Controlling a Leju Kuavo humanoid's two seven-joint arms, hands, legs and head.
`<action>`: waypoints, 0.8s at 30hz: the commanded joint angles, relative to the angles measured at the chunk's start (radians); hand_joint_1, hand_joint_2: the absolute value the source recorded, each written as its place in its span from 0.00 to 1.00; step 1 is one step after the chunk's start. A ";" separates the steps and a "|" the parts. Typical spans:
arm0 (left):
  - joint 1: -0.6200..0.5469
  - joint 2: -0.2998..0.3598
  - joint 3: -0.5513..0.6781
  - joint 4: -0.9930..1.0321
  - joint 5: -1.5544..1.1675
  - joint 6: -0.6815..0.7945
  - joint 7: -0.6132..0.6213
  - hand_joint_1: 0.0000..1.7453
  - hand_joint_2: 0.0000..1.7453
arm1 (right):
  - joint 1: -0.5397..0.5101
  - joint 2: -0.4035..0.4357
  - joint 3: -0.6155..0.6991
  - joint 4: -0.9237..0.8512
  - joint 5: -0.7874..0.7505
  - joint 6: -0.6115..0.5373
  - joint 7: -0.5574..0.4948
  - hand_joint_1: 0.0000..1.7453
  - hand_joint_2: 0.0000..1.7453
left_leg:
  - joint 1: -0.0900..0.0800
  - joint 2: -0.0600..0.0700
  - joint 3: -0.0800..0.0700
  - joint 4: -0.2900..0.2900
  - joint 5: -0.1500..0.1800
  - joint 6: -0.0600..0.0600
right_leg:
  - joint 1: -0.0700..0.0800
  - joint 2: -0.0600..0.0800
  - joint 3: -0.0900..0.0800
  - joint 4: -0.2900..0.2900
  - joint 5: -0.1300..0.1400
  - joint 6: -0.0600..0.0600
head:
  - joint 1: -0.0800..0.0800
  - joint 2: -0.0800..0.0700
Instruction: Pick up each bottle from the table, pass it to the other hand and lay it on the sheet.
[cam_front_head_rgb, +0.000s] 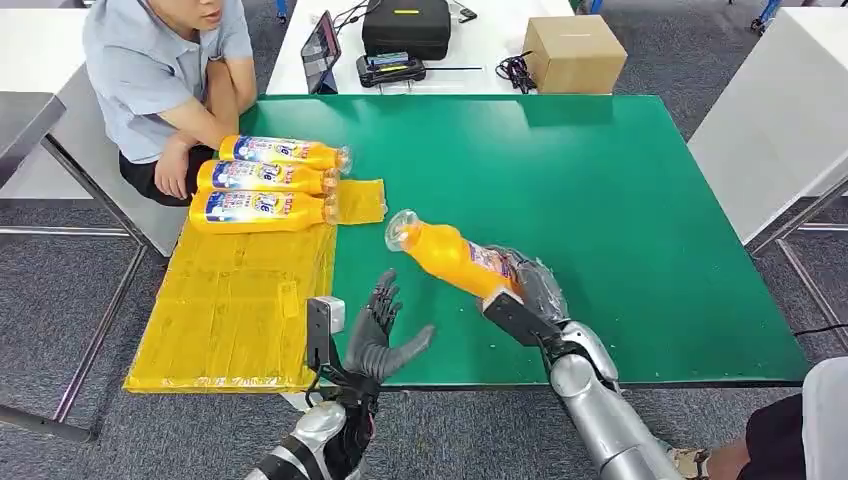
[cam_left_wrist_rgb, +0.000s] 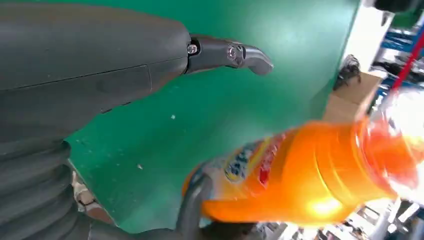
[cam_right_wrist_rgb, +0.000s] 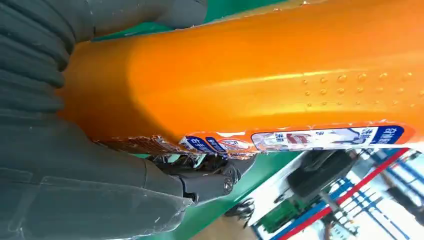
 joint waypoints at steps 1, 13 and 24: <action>-0.078 0.001 -0.014 0.061 -0.019 0.004 -0.021 0.00 1.00 | -0.080 0.040 0.124 0.038 -0.007 0.028 -0.010 1.00 1.00 | 0.001 0.003 0.002 0.001 -0.002 -0.002 | 0.001 0.003 0.001 0.000 0.000 -0.002 | 0.000 0.000; -0.070 -0.017 0.057 0.035 0.015 -0.007 -0.053 0.00 1.00 | -0.102 0.078 0.186 0.075 -0.053 0.040 -0.015 1.00 1.00 | 0.001 0.003 0.002 0.001 -0.002 -0.002 | 0.001 0.003 0.002 0.000 -0.001 -0.002 | 0.000 0.000; -0.105 -0.033 0.093 0.106 0.046 -0.056 -0.038 0.00 1.00 | -0.119 0.096 0.221 0.099 -0.063 0.052 -0.021 1.00 1.00 | 0.002 0.003 0.002 0.001 -0.002 -0.002 | 0.002 0.002 0.002 0.000 0.000 -0.002 | 0.000 0.000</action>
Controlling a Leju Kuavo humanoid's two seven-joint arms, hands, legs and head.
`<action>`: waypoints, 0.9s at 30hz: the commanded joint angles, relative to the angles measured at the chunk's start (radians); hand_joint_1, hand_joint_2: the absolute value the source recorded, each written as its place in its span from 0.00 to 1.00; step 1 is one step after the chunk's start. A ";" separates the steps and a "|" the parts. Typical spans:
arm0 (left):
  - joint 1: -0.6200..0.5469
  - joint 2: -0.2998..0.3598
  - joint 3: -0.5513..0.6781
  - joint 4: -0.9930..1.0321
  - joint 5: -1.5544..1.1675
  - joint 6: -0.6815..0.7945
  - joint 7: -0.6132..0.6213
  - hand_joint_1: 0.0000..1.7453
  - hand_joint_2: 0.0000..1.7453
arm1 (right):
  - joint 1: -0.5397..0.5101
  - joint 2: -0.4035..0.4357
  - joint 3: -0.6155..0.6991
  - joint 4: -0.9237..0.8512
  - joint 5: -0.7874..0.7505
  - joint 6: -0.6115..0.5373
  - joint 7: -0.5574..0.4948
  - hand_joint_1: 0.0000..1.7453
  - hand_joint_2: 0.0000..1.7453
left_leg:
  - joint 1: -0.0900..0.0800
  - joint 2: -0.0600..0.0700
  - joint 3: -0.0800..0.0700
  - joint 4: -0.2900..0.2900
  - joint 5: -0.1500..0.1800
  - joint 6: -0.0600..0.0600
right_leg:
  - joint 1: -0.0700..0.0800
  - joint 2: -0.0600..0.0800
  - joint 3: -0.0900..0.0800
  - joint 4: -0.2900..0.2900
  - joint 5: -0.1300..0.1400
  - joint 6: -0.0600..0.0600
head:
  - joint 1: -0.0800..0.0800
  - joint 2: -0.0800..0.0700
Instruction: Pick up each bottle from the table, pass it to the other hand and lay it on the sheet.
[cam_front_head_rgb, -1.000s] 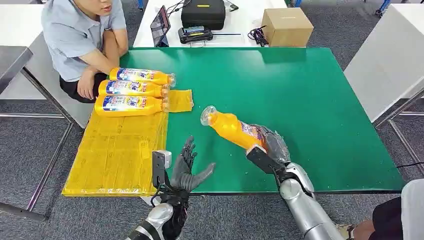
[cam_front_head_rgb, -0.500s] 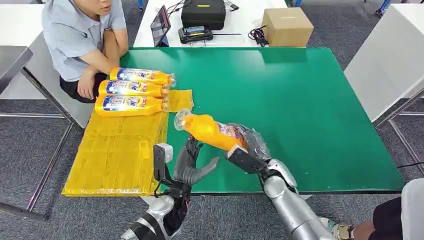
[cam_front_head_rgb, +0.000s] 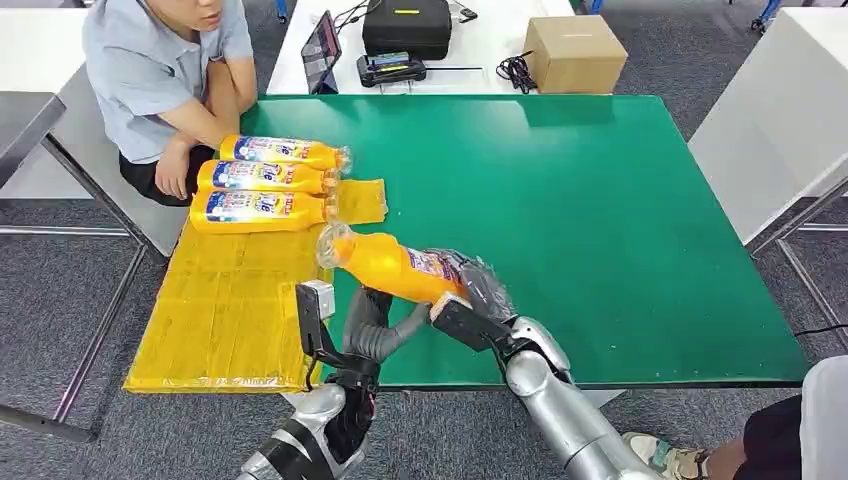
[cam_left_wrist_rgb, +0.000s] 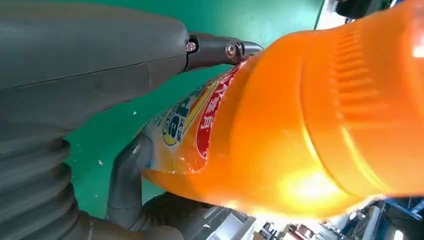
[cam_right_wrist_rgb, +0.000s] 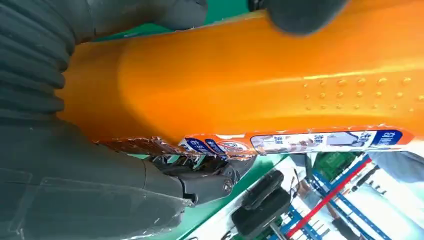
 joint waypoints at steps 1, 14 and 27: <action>-0.060 -0.009 0.053 0.096 0.019 -0.033 -0.008 0.00 1.00 | -0.063 0.013 0.069 0.083 -0.006 0.017 -0.004 1.00 1.00 | 0.001 0.001 0.002 0.000 -0.001 -0.002 | 0.001 0.001 0.002 0.000 0.000 -0.002 | 0.000 0.000; -0.061 -0.009 0.052 0.094 0.018 -0.037 -0.007 0.00 1.00 | -0.065 0.015 0.071 0.085 -0.007 0.018 -0.005 0.99 1.00 | 0.001 0.001 0.002 0.001 -0.001 -0.002 | 0.001 0.001 0.002 0.000 0.000 -0.002 | 0.000 0.000; -0.058 -0.012 0.052 0.094 0.003 -0.035 -0.010 1.00 1.00 | -0.064 0.017 0.070 0.102 -0.031 0.018 -0.014 0.96 1.00 | 0.002 0.002 0.003 0.001 -0.002 -0.002 | 0.002 0.002 0.003 0.000 -0.001 -0.003 | 0.000 0.000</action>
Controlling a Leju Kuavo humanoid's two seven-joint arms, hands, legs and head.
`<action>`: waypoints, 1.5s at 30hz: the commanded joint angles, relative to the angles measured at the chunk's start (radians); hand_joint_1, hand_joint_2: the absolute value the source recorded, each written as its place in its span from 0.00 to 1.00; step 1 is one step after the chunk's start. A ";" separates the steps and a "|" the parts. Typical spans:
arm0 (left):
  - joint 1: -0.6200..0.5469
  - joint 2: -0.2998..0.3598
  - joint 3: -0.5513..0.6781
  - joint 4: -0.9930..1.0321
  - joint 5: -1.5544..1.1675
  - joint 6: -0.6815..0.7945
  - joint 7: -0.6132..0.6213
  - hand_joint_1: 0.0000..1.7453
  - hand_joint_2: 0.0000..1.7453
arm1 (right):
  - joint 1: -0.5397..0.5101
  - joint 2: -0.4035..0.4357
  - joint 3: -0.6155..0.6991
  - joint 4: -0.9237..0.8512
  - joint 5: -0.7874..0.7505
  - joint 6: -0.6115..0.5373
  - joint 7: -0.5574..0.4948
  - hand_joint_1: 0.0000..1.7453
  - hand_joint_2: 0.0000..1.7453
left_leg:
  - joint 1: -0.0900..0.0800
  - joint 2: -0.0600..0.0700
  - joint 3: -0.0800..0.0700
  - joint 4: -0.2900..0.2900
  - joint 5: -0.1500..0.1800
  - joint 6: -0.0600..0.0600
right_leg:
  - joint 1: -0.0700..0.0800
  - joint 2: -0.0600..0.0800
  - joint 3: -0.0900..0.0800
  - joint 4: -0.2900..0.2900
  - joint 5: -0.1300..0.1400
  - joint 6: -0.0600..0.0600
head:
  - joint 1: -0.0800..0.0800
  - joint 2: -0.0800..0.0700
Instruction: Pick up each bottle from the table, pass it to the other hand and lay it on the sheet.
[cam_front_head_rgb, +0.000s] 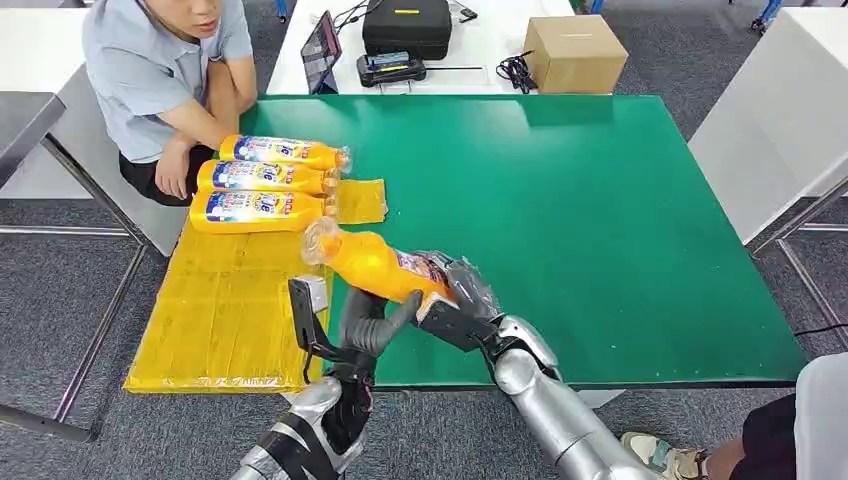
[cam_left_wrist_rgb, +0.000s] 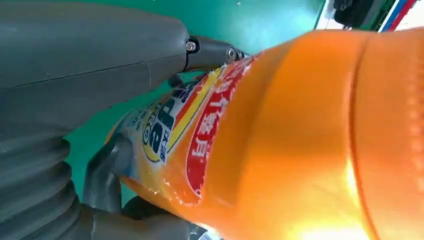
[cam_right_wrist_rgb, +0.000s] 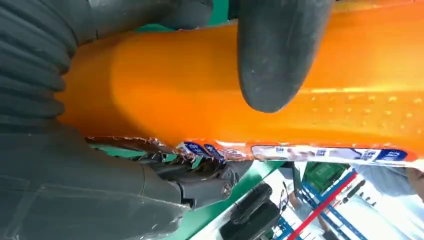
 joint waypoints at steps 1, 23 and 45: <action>-0.041 -0.001 0.007 0.060 -0.010 -0.003 -0.001 1.00 1.00 | -0.044 -0.004 0.029 0.075 -0.025 0.002 -0.011 0.96 1.00 | 0.001 0.002 0.002 0.000 -0.001 -0.002 | 0.002 0.001 0.002 0.000 -0.001 -0.002 | 0.000 0.000; -0.022 0.014 0.003 0.004 -0.045 0.021 -0.022 1.00 1.00 | -0.027 -0.011 -0.006 0.050 -0.061 0.020 -0.011 0.00 1.00 | 0.002 0.001 0.002 0.000 -0.001 -0.002 | 0.002 0.000 0.002 0.000 -0.001 -0.002 | 0.000 0.000; -0.063 0.069 -0.051 0.020 -0.300 0.286 -0.079 1.00 1.00 | 0.021 -0.002 -0.040 0.014 -0.039 -0.064 -0.029 0.00 1.00 | 0.001 0.000 0.003 0.000 -0.001 -0.002 | 0.001 0.000 0.003 -0.001 -0.001 -0.002 | 0.000 0.000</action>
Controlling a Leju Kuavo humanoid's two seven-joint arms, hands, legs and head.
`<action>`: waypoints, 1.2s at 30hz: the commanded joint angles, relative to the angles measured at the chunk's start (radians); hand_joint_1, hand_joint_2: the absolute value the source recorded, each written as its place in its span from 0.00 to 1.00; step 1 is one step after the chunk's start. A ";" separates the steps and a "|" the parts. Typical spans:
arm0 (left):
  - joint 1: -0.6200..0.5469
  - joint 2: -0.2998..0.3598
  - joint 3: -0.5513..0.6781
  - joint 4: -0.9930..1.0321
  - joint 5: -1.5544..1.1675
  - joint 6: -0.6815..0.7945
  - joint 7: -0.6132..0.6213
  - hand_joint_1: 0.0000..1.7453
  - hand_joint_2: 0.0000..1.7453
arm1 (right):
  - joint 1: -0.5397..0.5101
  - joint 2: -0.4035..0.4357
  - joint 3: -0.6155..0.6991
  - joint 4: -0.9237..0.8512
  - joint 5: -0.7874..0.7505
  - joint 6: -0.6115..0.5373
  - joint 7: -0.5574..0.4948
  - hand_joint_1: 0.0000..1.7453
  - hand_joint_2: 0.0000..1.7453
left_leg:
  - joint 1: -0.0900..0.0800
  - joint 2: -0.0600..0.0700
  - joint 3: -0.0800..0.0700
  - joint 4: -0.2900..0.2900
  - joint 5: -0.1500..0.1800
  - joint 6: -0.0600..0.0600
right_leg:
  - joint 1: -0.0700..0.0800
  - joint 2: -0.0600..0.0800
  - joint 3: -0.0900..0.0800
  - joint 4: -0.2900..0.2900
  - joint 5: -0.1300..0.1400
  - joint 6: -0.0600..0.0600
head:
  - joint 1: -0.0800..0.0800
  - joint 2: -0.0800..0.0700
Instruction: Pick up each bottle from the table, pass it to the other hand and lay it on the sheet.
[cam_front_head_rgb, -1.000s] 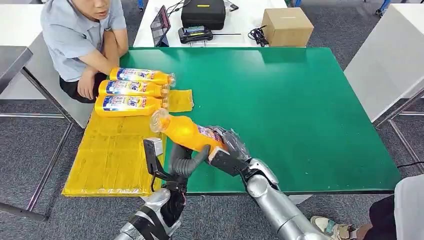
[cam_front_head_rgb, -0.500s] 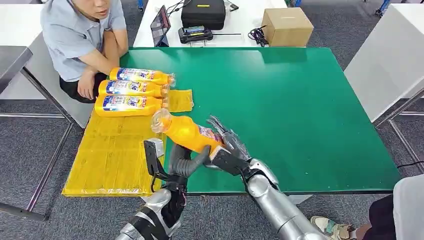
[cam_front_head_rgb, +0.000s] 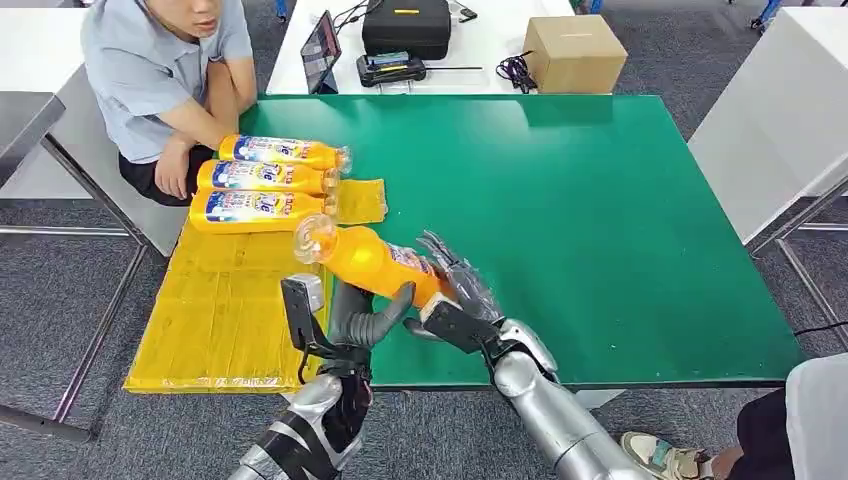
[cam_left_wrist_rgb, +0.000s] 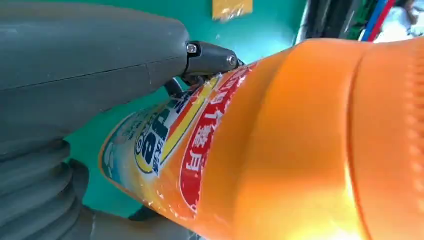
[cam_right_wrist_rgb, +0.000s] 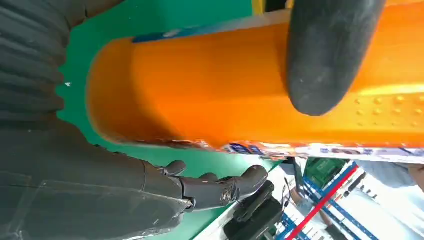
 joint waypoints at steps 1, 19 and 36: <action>-0.073 0.077 -0.064 0.061 -0.229 0.154 -0.018 1.00 1.00 | 0.017 -0.006 -0.045 -0.006 0.004 -0.029 -0.013 0.00 1.00 | 0.002 0.001 0.004 0.000 -0.002 -0.003 | 0.002 0.000 0.004 0.000 -0.001 -0.003 | 0.000 0.000; -0.049 0.112 0.047 -0.062 -0.432 0.152 0.051 1.00 1.00 | 0.089 0.001 -0.122 -0.087 0.039 -0.047 -0.023 0.00 1.00 | 0.002 0.002 0.003 0.001 -0.002 -0.003 | 0.002 0.001 0.003 0.000 -0.001 -0.003 | 0.000 0.000; -0.067 0.104 0.198 -0.034 -0.949 0.288 0.140 1.00 1.00 | 0.128 0.018 -0.174 -0.114 0.050 -0.030 -0.034 0.00 1.00 | 0.003 0.002 0.004 0.001 -0.003 -0.003 | 0.003 0.001 0.004 0.000 -0.002 -0.004 | 0.000 0.000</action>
